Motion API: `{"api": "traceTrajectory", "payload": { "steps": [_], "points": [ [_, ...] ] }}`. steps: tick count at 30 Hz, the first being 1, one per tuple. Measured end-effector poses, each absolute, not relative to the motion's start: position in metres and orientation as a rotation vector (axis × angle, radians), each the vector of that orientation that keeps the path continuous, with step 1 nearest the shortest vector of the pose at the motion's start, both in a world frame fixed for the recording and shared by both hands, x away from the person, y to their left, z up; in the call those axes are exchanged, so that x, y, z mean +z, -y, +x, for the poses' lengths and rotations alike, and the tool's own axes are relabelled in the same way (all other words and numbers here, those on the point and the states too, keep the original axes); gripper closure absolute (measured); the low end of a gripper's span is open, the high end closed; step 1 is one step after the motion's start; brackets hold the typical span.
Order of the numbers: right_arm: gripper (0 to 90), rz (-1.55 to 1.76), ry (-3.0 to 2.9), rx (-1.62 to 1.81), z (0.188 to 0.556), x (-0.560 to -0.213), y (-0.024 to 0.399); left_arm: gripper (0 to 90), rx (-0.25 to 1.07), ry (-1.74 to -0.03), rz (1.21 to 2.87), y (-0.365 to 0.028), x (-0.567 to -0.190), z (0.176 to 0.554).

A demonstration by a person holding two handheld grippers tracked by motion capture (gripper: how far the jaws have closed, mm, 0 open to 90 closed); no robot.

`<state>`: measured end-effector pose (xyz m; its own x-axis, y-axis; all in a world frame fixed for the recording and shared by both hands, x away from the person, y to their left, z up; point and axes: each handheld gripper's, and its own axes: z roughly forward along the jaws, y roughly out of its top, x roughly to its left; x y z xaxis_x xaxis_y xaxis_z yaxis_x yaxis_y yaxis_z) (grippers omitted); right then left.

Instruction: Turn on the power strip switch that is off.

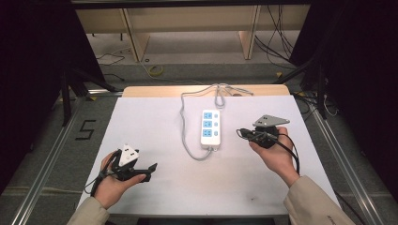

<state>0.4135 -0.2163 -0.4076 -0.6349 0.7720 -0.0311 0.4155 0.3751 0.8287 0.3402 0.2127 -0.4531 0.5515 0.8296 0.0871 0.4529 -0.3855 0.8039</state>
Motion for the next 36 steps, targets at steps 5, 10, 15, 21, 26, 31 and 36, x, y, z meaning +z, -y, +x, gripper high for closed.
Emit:
{"api": "traceTrajectory", "payload": {
  "steps": [5,10,15,21,26,31,36],
  "points": [
    [90.0,1.029,-2.234,1.159,0.42,-0.407,0.209,16.1,0.633,-1.031,2.029,-0.213,-0.453,0.34],
    [90.0,1.015,-2.246,1.153,0.427,-0.407,0.2,16.1,0.63,-1.034,2.027,-0.213,-0.453,0.34],
    [90.0,1.018,-2.249,1.153,0.435,-0.406,0.193,16.1,0.63,-1.033,2.025,-0.213,-0.453,0.34],
    [90.0,1.024,-2.254,1.146,0.442,-0.407,0.188,16.0,0.636,-1.03,2.024,-0.213,-0.453,0.341],
    [90.0,1.033,-2.254,1.144,0.447,-0.406,0.184,16.0,0.635,-1.03,2.023,-0.213,-0.453,0.341],
    [90.0,1.033,-2.265,1.135,0.452,-0.407,0.18,16.0,0.633,-1.031,2.023,-0.213,-0.453,0.34],
    [90.0,1.034,-2.281,1.116,0.458,-0.41,0.176,16.0,0.632,-1.033,2.016,-0.213,-0.453,0.341]
  ]
}}
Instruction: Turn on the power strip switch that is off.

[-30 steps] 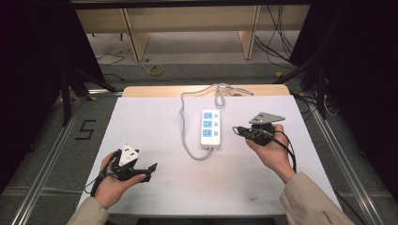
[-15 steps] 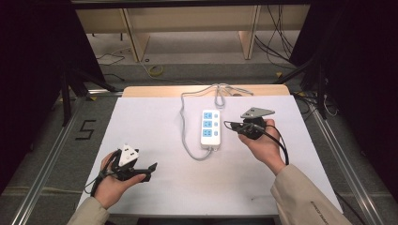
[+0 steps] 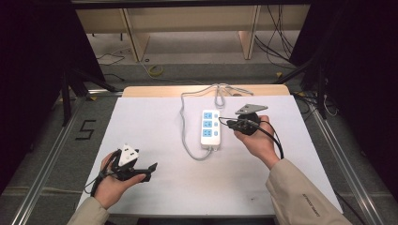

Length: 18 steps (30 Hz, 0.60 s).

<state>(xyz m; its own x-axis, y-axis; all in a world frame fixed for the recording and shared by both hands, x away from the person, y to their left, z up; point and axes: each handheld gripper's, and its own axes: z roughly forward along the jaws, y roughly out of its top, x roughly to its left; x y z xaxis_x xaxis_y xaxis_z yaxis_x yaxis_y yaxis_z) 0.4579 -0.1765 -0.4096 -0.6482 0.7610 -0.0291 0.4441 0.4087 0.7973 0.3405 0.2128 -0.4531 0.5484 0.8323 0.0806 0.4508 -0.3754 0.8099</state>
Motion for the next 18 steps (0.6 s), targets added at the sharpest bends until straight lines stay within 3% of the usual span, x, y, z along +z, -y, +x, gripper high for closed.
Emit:
{"api": "traceTrajectory", "payload": {
  "steps": [18],
  "points": [
    [90.0,1.046,-2.319,1.081,0.473,-0.413,0.163,16.0,0.631,-1.032,2.022,-0.212,-0.453,0.341]
  ]
}}
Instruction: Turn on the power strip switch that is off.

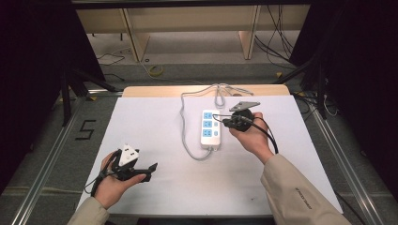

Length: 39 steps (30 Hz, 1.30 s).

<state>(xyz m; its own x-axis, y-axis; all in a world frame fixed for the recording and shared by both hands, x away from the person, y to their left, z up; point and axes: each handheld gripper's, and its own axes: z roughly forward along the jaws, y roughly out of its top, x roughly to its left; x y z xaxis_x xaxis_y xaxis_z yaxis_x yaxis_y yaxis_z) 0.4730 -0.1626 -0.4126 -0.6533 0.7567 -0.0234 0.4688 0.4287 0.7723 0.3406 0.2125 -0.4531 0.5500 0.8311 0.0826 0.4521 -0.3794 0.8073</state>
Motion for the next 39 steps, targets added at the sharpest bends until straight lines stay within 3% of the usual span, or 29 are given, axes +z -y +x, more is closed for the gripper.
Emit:
{"api": "traceTrajectory", "payload": {
  "steps": [39],
  "points": [
    [90.0,1.065,-2.382,1.002,0.5,-0.42,0.143,16.1,0.629,-1.034,2.018,-0.212,-0.453,0.341]
  ]
}}
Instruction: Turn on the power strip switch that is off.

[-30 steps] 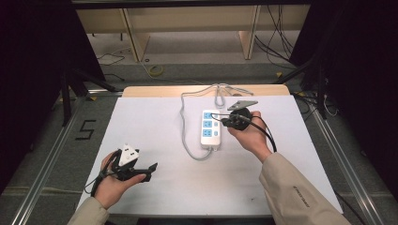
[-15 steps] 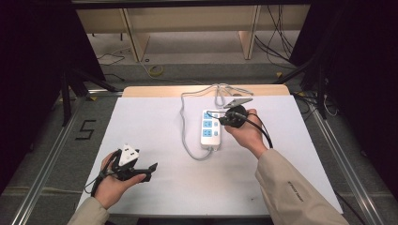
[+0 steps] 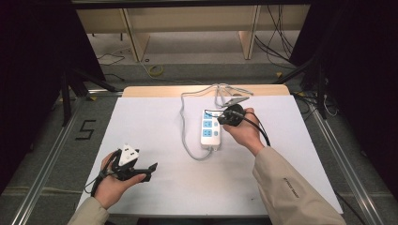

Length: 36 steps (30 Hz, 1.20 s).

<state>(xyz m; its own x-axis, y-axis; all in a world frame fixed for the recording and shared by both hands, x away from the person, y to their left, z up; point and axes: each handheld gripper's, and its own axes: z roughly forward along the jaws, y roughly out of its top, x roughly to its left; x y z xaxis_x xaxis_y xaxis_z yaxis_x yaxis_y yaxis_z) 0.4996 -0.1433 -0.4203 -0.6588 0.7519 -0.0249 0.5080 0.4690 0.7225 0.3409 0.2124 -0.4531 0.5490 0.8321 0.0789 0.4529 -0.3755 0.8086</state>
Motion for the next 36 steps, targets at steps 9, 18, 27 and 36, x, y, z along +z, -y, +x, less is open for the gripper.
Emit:
{"api": "traceTrajectory", "payload": {
  "steps": [9,18,27,36],
  "points": [
    [90.0,1.083,-2.402,0.972,0.506,-0.427,0.141,16.1,0.626,-1.034,2.021,-0.212,-0.453,0.341],
    [90.0,1.086,-2.425,0.958,0.508,-0.431,0.138,16.1,0.626,-1.029,2.022,-0.212,-0.453,0.341],
    [90.0,1.09,-2.457,0.941,0.509,-0.432,0.132,16.1,0.625,-1.03,2.021,-0.212,-0.453,0.341],
    [90.0,1.097,-2.541,0.887,0.509,-0.439,0.126,16.1,0.624,-1.028,2.02,-0.212,-0.453,0.341]
  ]
}}
